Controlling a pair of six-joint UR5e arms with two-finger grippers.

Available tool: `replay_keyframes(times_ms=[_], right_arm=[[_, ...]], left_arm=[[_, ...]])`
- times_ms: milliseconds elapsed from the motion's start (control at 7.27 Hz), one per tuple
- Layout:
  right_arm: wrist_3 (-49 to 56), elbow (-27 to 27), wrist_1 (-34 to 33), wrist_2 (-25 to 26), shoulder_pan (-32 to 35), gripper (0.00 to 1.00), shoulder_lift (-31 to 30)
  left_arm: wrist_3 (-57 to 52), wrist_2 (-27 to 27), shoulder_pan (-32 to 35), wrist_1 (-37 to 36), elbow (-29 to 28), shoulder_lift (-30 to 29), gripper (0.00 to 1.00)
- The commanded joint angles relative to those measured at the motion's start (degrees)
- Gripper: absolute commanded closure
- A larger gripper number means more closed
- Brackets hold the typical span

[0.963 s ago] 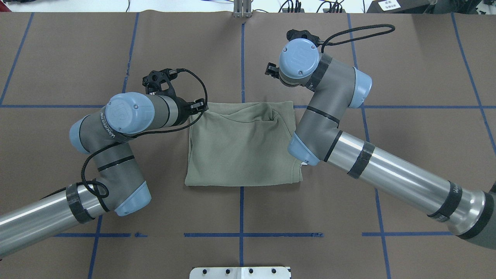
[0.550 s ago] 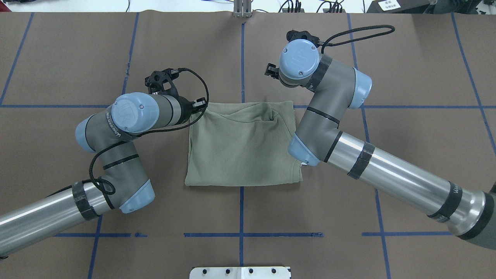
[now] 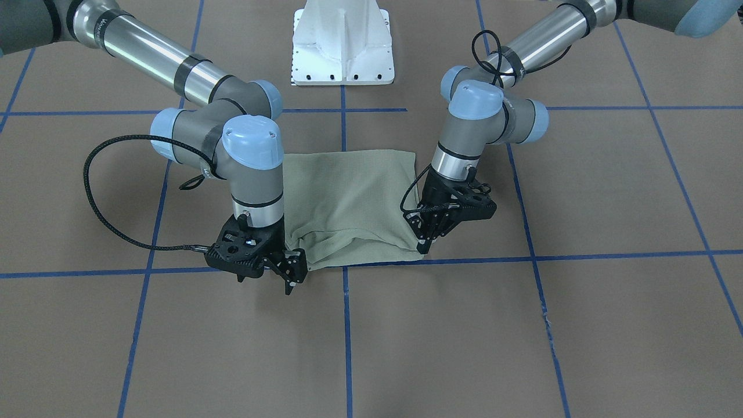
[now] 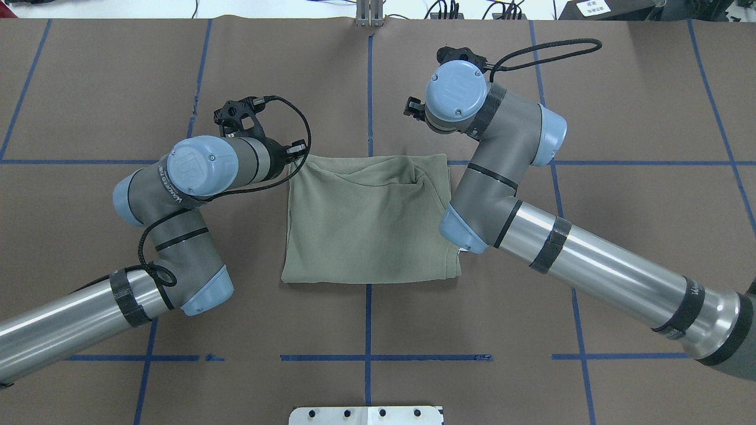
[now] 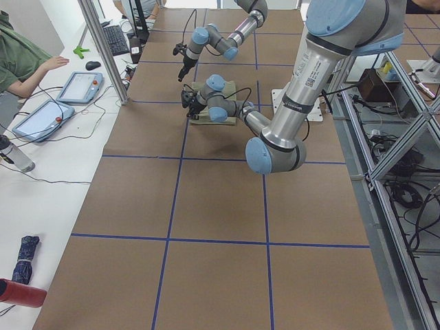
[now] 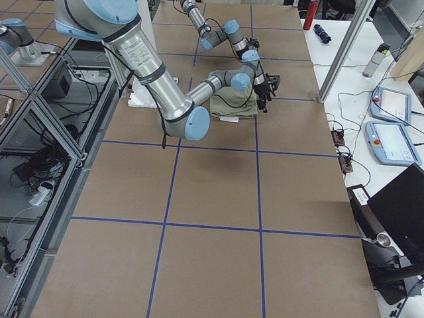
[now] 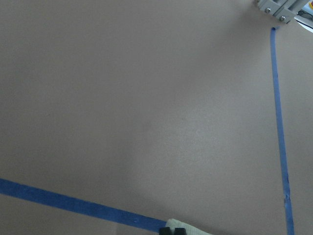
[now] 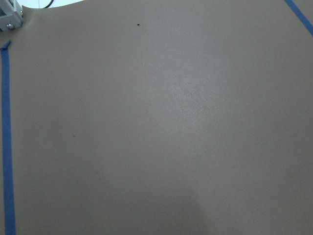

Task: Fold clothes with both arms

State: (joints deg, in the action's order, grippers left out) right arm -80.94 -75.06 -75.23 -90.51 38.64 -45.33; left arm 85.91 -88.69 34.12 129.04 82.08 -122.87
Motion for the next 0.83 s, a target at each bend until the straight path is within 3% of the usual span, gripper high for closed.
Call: replay_keyframes(times_ms=[0, 550, 688], right_arm=[[-0.18, -0.09, 0.09, 0.16, -0.05, 0.0, -0.37], [0.25, -0.09, 0.09, 0.08, -0.05, 0.0, -0.73], [1.3, -0.44, 0.26, -0.45, -0.05, 0.0, -1.51]], left_arm=[[-0.13, 0.09, 0.33, -0.1, -1.3, 0.09, 1.0], [-7.07, 0.01, 3.94, 0.16, -3.06, 0.09, 1.0], [-8.38, -0.08, 3.94, 0.16, -3.41, 0.18, 0.43]])
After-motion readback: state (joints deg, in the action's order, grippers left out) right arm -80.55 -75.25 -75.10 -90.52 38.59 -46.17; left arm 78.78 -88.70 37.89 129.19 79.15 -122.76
